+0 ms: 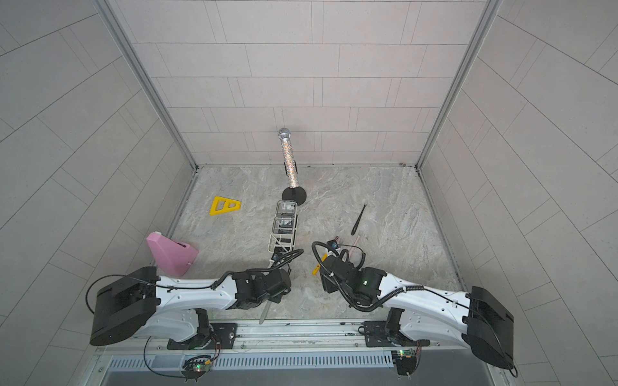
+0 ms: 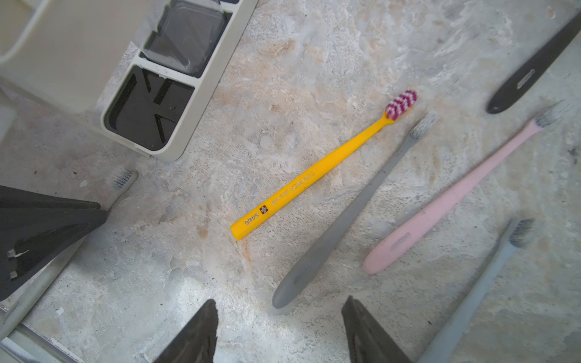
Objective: Place the toothbrush into the toothbrush holder
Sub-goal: Pick up the toothbrush from the center of the board.
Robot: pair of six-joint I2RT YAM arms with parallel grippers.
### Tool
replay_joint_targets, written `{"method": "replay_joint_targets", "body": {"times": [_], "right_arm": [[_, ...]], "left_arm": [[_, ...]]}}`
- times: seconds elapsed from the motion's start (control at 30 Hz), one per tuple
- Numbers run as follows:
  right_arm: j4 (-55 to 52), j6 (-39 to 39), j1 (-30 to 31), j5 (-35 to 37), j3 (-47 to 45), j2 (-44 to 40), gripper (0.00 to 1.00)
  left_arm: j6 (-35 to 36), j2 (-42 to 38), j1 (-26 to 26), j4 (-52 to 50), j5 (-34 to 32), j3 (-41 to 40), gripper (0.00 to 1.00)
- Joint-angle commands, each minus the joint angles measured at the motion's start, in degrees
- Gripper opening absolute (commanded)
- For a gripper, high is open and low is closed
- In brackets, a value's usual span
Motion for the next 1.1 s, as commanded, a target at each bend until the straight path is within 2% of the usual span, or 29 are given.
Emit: {"method": "replay_joint_targets", "body": {"times": [0.0,0.23,0.43,0.6,0.7,0.83,1.07], "right_arm": [[-1.27,1.11,-0.32,0.86,-0.60,-0.80,0.66],[0.34,0.36,-0.32,-1.52,-0.94,-1.66,0.66],[5.51,-0.51,-0.29,-7.97,-1.34,-4.97,0.67],[10.44,-2.09,-0.32,-15.45,0.67,-6.96,0.69],[14.27,-2.73,-0.32,-21.56,3.16,-5.16,0.72],[20.33,-2.09,-0.31,-27.97,7.02,-0.86,0.76],[28.16,-2.14,-0.96,-34.45,14.65,6.34,0.81]], "left_arm": [[-2.58,-2.14,-0.17,-6.74,1.25,-1.83,0.06],[-4.92,-13.14,-0.10,-14.77,-0.75,-2.15,0.04],[-5.97,-27.07,0.03,-23.60,-5.91,0.66,0.04],[-4.84,-36.54,0.19,-32.02,-10.85,6.68,0.03],[-2.32,-36.94,0.18,-34.77,-13.82,12.42,0.03],[3.08,-34.17,0.64,-32.23,-16.56,19.87,0.03],[11.68,-23.61,3.19,-21.50,-14.42,28.45,0.03]]}}
